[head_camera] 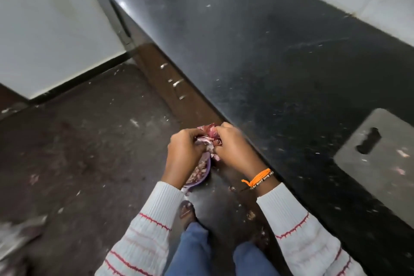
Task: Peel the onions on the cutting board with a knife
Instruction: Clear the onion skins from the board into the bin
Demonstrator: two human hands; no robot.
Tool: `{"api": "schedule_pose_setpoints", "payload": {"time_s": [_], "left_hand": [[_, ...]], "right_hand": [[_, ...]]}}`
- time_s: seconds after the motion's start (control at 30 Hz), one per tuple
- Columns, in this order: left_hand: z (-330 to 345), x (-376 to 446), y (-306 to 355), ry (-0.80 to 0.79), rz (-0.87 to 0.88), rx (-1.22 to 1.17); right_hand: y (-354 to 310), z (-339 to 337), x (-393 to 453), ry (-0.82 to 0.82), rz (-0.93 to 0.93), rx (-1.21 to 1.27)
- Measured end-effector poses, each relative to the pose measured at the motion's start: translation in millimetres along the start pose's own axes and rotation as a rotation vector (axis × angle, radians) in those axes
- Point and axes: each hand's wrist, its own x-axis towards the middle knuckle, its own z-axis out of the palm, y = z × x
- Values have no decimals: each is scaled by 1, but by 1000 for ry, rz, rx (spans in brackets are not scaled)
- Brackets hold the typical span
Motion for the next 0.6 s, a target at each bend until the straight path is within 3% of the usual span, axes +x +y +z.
{"api": "schedule_pose_setpoints", "payload": {"time_s": [0.27,0.6], "left_hand": [[-2,82,-121,-155,-139,-19],[114,166,-297,-275,-396,-103]], "right_hand": [[-1,117,102,-242,112,59],[103,294,196,-471,256,97]]}}
